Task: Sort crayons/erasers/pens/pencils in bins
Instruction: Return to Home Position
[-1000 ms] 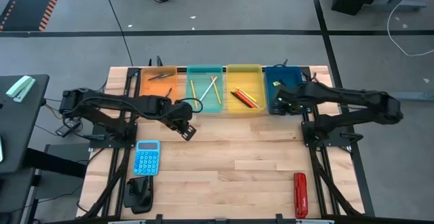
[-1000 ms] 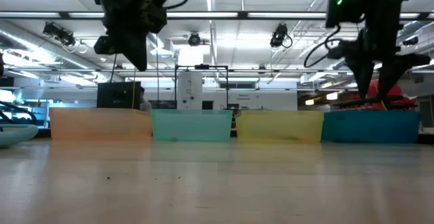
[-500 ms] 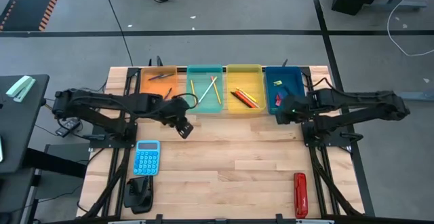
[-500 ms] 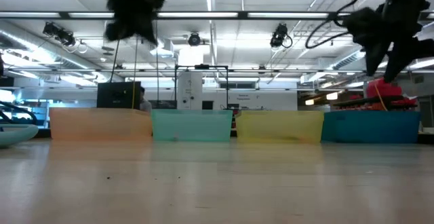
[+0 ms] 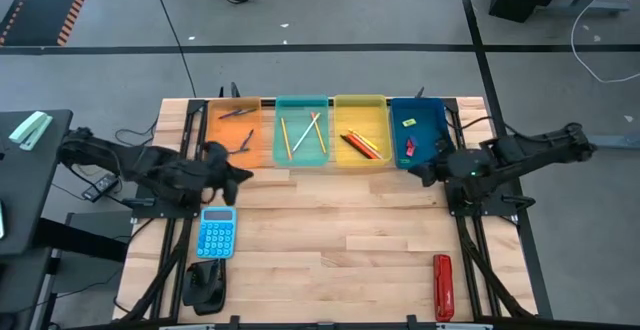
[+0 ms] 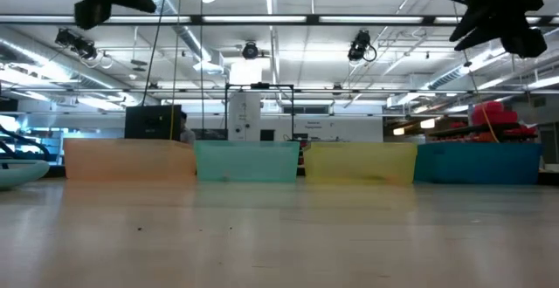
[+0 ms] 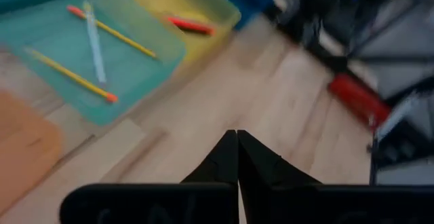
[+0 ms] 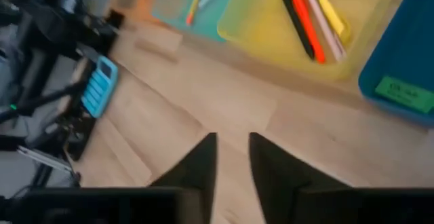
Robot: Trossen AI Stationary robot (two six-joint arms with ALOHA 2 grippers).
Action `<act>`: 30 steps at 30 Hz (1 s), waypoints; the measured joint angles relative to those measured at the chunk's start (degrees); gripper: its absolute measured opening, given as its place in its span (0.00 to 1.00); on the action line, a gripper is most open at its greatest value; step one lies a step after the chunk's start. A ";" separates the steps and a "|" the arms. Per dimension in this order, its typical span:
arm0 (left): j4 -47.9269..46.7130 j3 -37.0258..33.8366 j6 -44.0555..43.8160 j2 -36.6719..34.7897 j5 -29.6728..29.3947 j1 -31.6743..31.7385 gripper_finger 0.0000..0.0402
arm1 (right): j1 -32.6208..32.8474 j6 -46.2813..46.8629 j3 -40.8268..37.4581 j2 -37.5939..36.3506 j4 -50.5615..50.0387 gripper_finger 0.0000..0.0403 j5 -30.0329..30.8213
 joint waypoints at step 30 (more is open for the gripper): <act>19.86 -35.75 0.45 -45.84 18.38 20.55 0.01 | 1.82 -9.63 -15.37 -36.47 5.72 0.01 12.43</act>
